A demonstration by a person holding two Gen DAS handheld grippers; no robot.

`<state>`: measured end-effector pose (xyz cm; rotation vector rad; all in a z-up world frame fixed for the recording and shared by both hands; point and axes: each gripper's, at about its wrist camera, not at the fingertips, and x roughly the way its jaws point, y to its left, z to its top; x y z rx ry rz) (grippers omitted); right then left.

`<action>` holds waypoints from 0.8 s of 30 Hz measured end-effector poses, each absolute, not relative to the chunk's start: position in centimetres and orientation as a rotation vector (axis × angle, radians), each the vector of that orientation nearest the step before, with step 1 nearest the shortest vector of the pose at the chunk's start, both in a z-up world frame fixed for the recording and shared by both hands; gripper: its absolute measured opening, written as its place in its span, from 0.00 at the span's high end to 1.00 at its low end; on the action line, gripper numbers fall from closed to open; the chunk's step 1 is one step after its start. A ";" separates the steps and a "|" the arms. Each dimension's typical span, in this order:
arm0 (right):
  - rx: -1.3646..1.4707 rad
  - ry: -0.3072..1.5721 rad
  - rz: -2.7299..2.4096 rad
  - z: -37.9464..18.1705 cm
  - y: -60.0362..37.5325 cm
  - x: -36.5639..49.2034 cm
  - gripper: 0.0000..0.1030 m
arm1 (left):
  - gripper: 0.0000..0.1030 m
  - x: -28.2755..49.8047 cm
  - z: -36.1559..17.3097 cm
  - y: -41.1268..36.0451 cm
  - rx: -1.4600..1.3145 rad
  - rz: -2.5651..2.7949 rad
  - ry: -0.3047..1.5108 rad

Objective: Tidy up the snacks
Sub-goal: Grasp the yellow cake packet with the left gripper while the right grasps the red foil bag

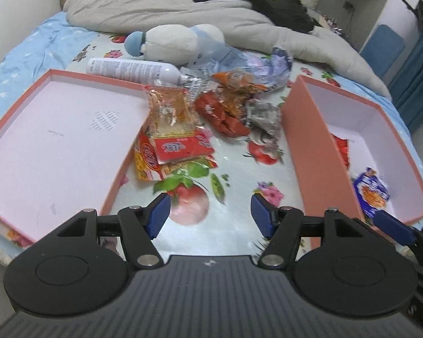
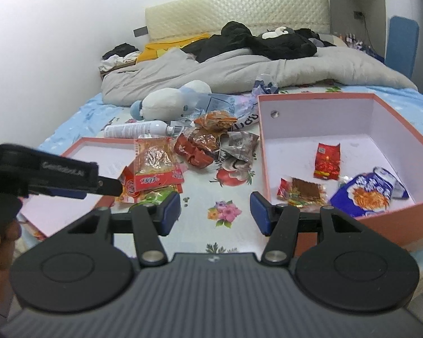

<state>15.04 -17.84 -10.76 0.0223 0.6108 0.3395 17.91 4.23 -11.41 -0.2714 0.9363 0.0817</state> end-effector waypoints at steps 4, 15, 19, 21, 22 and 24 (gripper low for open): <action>-0.027 0.599 0.350 -11.6 -16.1 16.0 0.45 | 0.33 20.0 -12.9 5.6 -0.286 0.094 0.951; -0.151 0.594 0.369 -13.6 -11.7 19.6 0.46 | 0.32 25.5 -16.9 8.0 -0.323 0.073 0.995; -0.193 0.599 0.367 -14.9 -10.2 21.5 0.46 | 0.32 27.7 -18.3 8.9 -0.335 0.074 1.018; -0.197 0.607 0.365 -15.5 -9.7 22.7 0.46 | 0.32 28.7 -19.0 9.3 -0.339 0.076 1.034; -0.198 0.605 0.360 -15.7 -9.5 23.4 0.46 | 0.32 29.3 -19.5 9.4 -0.342 0.075 1.043; -0.197 0.608 0.353 -16.3 -9.2 24.7 0.46 | 0.32 30.1 -20.0 9.7 -0.345 0.073 1.050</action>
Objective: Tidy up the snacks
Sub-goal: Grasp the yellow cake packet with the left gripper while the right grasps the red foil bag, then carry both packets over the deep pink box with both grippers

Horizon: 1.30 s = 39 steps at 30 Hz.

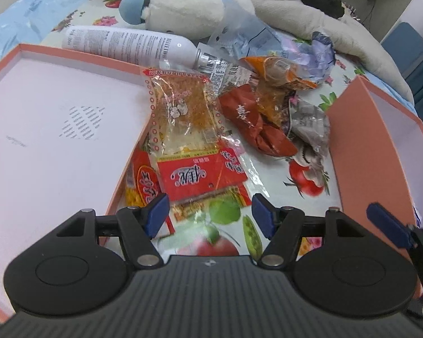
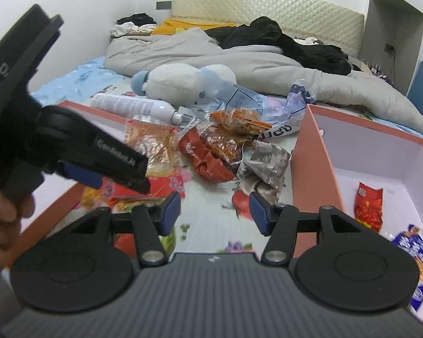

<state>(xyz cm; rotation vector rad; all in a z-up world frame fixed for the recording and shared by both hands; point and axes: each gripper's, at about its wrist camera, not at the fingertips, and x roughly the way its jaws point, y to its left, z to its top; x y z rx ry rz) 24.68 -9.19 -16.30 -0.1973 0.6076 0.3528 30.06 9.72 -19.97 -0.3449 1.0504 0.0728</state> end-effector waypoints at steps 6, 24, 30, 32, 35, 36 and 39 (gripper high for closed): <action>-0.187 0.633 0.342 -17.8 -8.2 28.7 0.47 | 0.32 32.7 -20.5 11.1 -0.333 0.078 1.048; -0.216 0.712 0.330 -22.2 -3.8 36.8 0.41 | 0.32 40.8 -22.1 15.8 -0.160 0.111 0.968; -0.282 0.740 0.365 -23.7 -2.2 38.0 0.40 | 0.44 41.7 -23.2 16.5 -0.193 0.091 0.963; -0.299 0.722 0.375 -23.8 -1.9 38.0 0.41 | 0.52 41.8 -23.3 16.4 -0.200 0.078 0.950; -0.303 0.727 0.377 -23.6 -1.7 38.2 0.54 | 0.71 41.8 -23.1 16.0 -0.193 0.070 0.935; -0.297 0.734 0.373 -23.5 -1.7 38.2 0.54 | 0.73 41.8 -23.1 16.0 -0.199 0.071 0.935; -0.274 0.745 0.382 -23.4 -2.0 38.2 0.56 | 0.79 41.6 -23.0 16.0 -0.210 0.073 0.927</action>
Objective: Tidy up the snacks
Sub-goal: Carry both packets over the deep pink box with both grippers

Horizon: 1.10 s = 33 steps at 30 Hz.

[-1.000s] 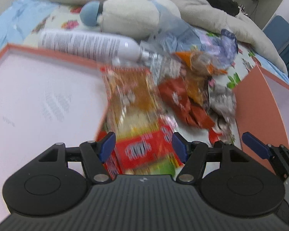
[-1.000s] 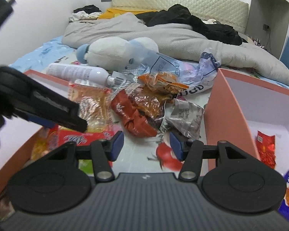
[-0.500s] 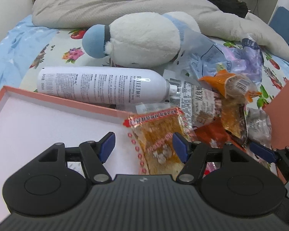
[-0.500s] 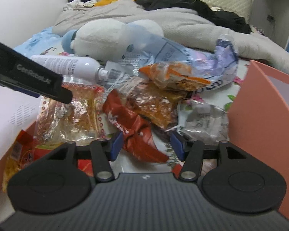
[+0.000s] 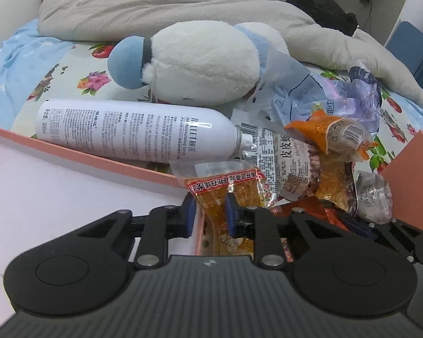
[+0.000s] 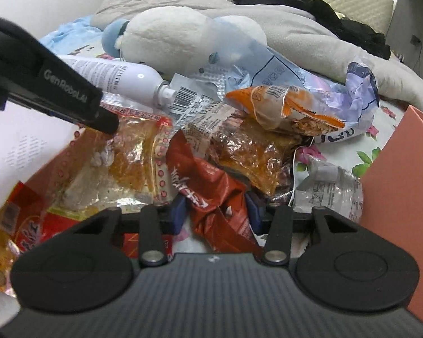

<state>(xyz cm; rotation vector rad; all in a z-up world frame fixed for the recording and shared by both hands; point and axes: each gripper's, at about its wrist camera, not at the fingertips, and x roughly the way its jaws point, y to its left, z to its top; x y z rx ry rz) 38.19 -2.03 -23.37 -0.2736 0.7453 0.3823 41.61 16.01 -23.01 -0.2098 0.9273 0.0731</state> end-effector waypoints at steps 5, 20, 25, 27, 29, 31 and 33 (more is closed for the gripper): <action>-0.241 0.741 0.377 -22.4 -3.1 37.1 0.57 | 0.86 40.7 -21.9 15.5 -0.208 0.075 0.909; -0.106 0.646 0.357 -14.3 -8.4 29.7 0.57 | 0.95 32.1 -14.2 11.3 -0.218 0.076 0.817; -0.070 0.611 0.357 -11.7 -10.3 26.3 0.57 | 0.95 27.9 -11.7 9.5 -0.227 0.071 0.789; -0.065 0.597 0.360 -10.8 -11.0 25.2 0.57 | 0.95 26.3 -10.8 8.9 -0.231 0.066 0.779; -0.055 0.584 0.363 -9.9 -11.8 23.8 0.57 | 0.95 24.8 -10.0 8.1 -0.236 0.058 0.772; -0.047 0.573 0.363 -9.1 -12.5 22.7 0.57 | 0.95 23.4 -9.3 7.4 -0.239 0.055 0.766; -0.041 0.563 0.360 -8.4 -13.2 21.7 0.57 | 0.95 22.3 -8.7 6.9 -0.251 0.051 0.761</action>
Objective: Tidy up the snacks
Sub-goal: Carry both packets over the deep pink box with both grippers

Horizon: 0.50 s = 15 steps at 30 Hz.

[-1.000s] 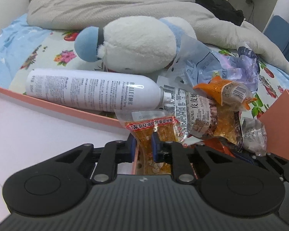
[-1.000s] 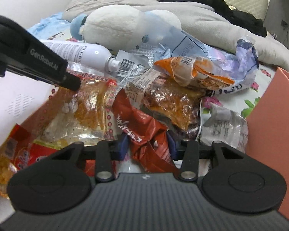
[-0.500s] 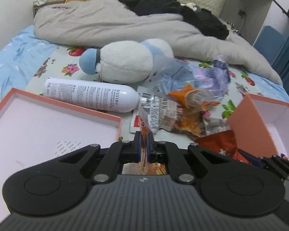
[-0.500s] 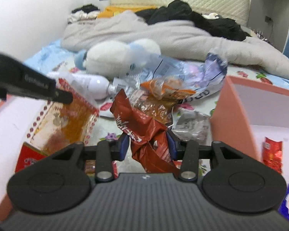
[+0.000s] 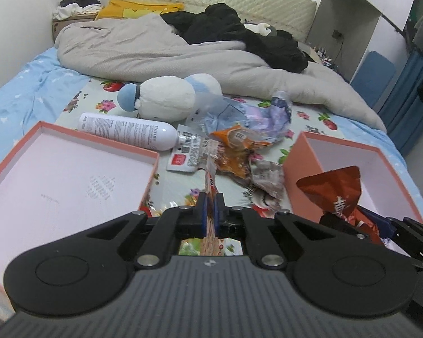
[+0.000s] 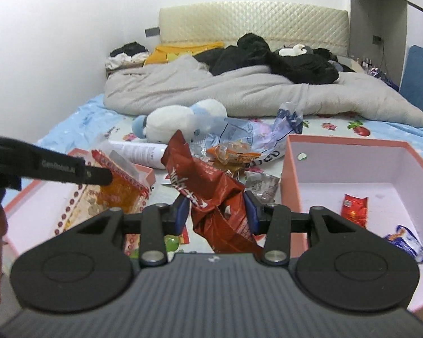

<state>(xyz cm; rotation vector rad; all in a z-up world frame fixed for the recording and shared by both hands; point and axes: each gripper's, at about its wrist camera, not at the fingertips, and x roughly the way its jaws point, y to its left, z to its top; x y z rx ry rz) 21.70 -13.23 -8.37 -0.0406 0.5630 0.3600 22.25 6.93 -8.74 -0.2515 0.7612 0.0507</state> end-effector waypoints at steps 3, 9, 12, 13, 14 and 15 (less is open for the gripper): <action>-0.031 0.551 0.350 -7.5 -14.4 20.4 0.57 | 0.95 20.9 -7.9 6.0 -0.257 0.042 0.755; -0.001 0.548 0.322 -6.0 -17.0 18.1 0.57 | 0.95 18.5 -7.1 3.9 -0.287 -0.005 0.772; 0.009 0.544 0.305 -5.4 -18.3 17.0 0.57 | 0.95 17.4 -6.8 2.5 -0.285 -0.039 0.784; 0.013 0.541 0.299 -5.2 -18.7 16.7 0.57 | 0.95 17.2 -6.6 2.0 -0.282 -0.048 0.783; 0.016 0.539 0.291 -5.0 -19.2 16.3 0.57 | 0.95 17.0 -6.5 1.6 -0.280 -0.058 0.783; 0.017 0.537 0.284 -4.9 -19.6 16.0 0.57 | 0.95 16.7 -6.2 1.2 -0.280 -0.067 0.782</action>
